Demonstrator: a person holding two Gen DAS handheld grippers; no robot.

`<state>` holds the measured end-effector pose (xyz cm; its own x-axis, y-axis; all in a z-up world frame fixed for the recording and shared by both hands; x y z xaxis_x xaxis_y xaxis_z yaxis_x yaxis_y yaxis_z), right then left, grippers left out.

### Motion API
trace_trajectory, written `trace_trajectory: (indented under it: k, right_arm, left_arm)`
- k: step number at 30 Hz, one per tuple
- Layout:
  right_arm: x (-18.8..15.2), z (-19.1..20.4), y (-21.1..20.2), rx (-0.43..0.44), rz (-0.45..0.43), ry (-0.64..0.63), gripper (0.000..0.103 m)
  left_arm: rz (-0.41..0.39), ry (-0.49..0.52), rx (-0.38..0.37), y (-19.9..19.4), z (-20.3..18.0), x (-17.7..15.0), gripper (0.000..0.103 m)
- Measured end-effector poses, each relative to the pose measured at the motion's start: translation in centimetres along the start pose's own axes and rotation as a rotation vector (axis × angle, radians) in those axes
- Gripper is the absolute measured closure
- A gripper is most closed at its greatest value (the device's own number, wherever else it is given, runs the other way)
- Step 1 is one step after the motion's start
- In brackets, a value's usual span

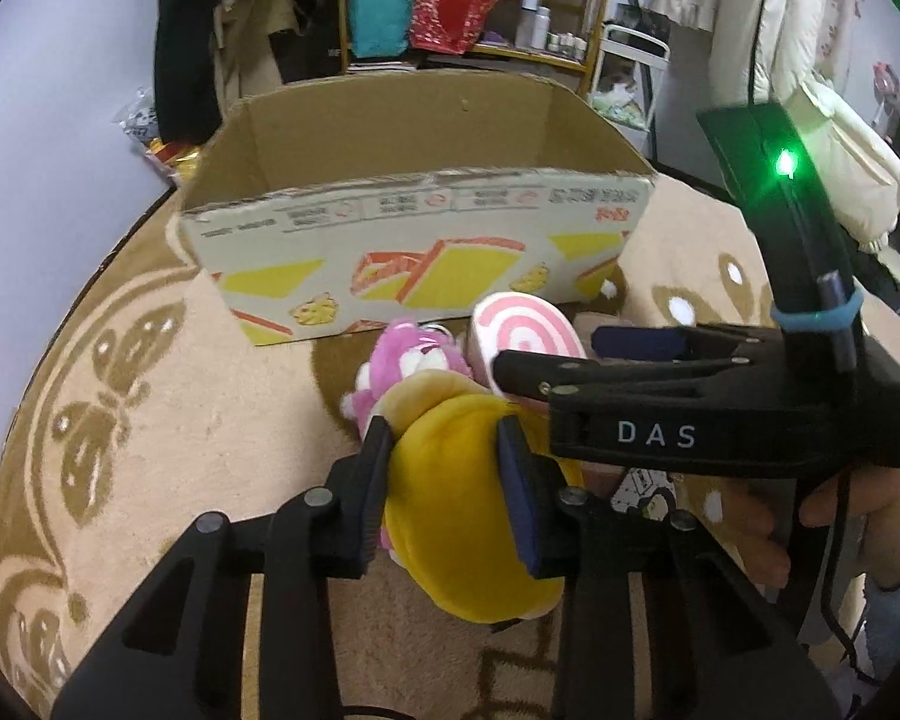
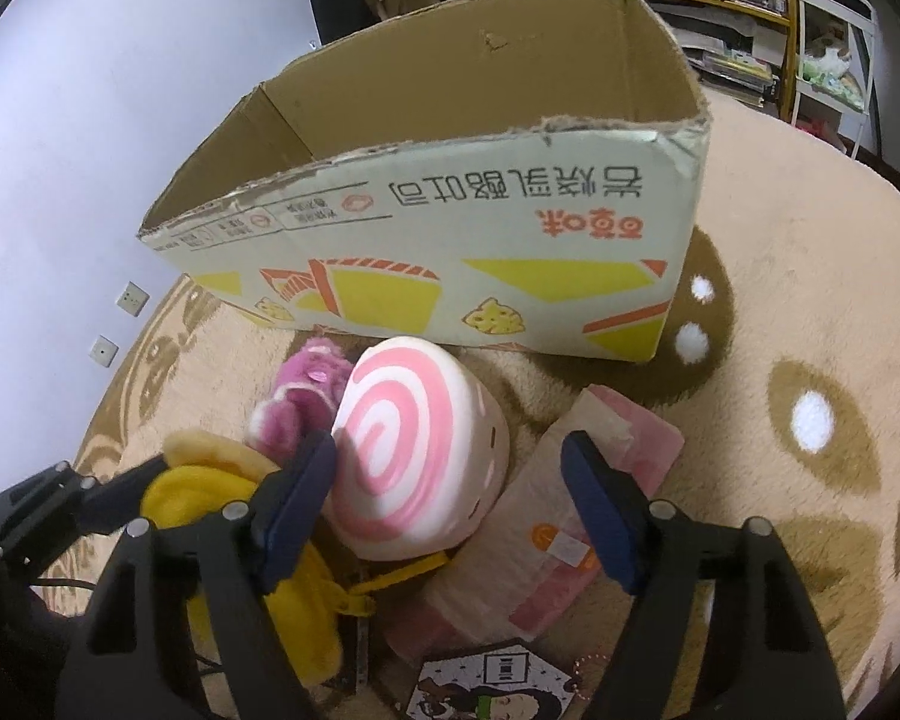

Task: Organize soft objects
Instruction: 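Grasp the yellow plush with the left tool while the right tool reaches toward the swirl cushion, then grasp the pink-and-white swirl cushion with the right tool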

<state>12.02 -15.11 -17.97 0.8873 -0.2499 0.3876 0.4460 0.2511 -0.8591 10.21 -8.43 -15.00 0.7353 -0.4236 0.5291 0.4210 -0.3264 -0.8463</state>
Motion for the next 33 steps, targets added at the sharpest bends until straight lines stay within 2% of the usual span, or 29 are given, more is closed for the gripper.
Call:
trace_trajectory:
  k: [10, 13, 16, 20, 23, 26, 29, 33]
  right_arm:
    - [0.5, 0.8, 0.5, 0.045, 0.001, 0.043, 0.022]
    - [0.6, 1.3, 0.9, 0.023, 0.006, 0.020, 0.022]
    - [0.8, 1.3, 1.3, -0.055, -0.004, -0.013, 0.022]
    - [0.8, 1.0, 2.0, -0.080, 0.019, -0.002, 0.023]
    - [0.7, 0.8, 2.1, -0.089, 0.021, -0.008, 0.024]
    - [0.5, 1.1, 2.3, -0.102, 0.028, -0.020, 0.024]
    - [0.1, 1.6, 2.9, -0.100, 0.051, -0.023, 0.031]
    - [-0.3, 2.0, 3.7, -0.093, 0.074, -0.010, 0.036]
  left_arm:
    - [-0.025, -0.081, 0.047, -1.6, 3.0, 1.0, 0.070]
    - [-0.030, -0.076, 0.057, -1.9, 3.1, 1.0, 0.070]
    - [-0.019, -0.067, 0.067, -1.7, 3.1, 0.9, 0.070]
    - [-0.014, -0.062, 0.074, -1.9, 3.3, 0.7, 0.069]
    - [-0.024, -0.054, 0.109, -2.2, 3.9, 0.7, 0.069]
    - [-0.013, -0.084, 0.097, -2.1, 4.7, 0.6, 0.069]
    - [-0.007, -0.117, 0.084, -2.2, 5.5, 0.6, 0.070]
    - [-0.016, -0.121, 0.125, -2.4, 6.3, 0.7, 0.070]
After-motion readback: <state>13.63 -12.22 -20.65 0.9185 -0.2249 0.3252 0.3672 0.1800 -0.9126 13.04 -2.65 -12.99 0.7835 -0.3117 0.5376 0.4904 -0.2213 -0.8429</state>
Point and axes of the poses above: each gripper's, at about its wrist camera, not at the fingertips, and y roughly the way its jaws point, z to its left, x to its top, the point moved 10 cm from there along y, roughly the way its jaws point, and after that the axes turned 3 degrees about z, right-handed, at the moved point
